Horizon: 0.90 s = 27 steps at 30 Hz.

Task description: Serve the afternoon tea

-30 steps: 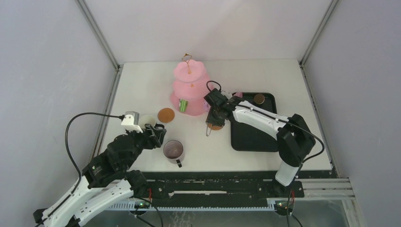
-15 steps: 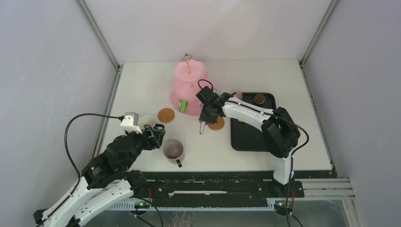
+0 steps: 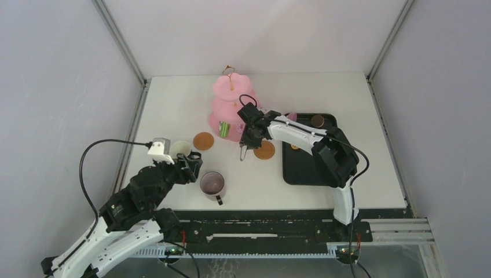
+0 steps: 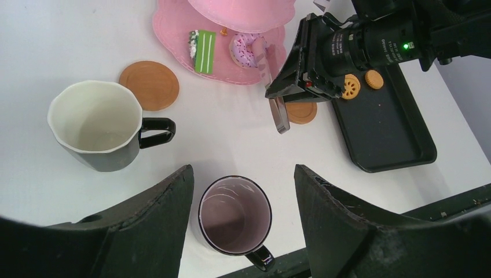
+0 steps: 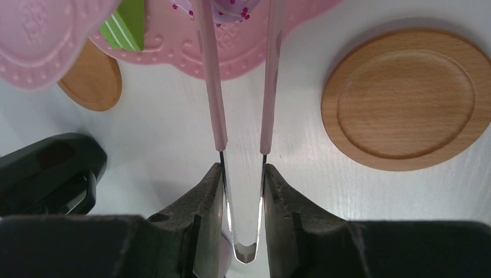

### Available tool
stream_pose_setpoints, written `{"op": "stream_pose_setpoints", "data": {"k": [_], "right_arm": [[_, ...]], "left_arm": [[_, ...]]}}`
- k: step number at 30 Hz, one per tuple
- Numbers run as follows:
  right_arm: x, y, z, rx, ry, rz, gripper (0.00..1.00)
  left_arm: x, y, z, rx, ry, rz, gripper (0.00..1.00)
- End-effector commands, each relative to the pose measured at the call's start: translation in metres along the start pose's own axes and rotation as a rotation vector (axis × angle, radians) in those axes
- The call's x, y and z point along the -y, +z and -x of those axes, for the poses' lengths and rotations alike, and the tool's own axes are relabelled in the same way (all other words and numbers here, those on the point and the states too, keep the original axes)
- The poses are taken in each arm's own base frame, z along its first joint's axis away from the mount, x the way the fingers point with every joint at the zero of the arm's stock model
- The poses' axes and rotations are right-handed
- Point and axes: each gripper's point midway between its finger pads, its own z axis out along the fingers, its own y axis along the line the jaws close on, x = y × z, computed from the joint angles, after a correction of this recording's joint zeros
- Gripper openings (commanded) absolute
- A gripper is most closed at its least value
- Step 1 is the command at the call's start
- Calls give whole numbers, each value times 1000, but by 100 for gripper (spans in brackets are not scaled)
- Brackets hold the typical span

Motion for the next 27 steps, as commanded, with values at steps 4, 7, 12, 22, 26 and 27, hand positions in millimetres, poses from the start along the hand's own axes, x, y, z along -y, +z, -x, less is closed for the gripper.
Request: {"op": "stream_pose_setpoints", "data": {"k": [4,7,12,22,26,27], "right_arm": [[-19,-3,19,32,1,60,2],[-15,-3,18,32,2,51,8],[-11,-5,18,37,6,50,19],[-8,-11,21,44,7,50,41],[-8,-12,21,44,9,54,44],[-8,-12,22,45,10,54,44]], "left_arm": [[2,2,3,10,39,-12,69],[2,2,2,8,42,-11,69],[3,3,2,7,42,-16,69],[5,3,3,5,41,-22,69],[5,3,2,2,40,-22,69],[5,3,2,3,39,-22,69]]}}
